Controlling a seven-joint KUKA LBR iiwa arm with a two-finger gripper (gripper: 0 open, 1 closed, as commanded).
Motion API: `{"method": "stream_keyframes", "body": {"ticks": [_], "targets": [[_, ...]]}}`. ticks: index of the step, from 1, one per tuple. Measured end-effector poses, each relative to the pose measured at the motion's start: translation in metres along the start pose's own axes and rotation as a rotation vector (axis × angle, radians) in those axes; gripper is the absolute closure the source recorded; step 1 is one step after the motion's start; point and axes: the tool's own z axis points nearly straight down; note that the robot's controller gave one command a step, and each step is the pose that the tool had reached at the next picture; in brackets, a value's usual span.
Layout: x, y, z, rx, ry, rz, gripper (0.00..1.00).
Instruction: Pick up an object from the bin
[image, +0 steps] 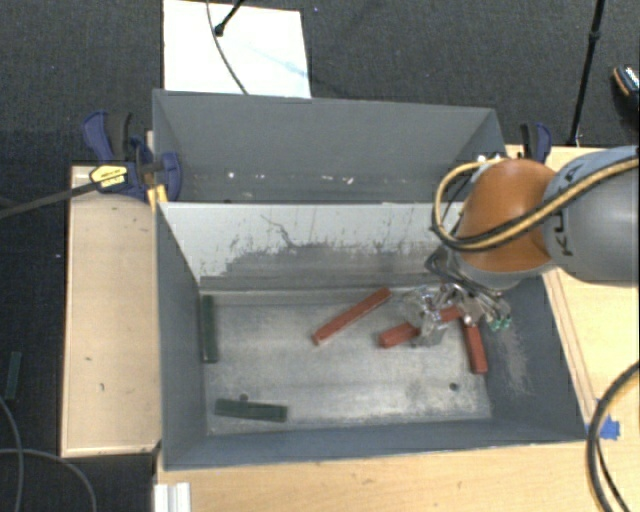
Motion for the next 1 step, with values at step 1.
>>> {"method": "stream_keyframes", "body": {"ticks": [1], "targets": [[0.0303, -0.0368, -0.1303, 0.004, -0.006, -0.008, 1.00]]}}
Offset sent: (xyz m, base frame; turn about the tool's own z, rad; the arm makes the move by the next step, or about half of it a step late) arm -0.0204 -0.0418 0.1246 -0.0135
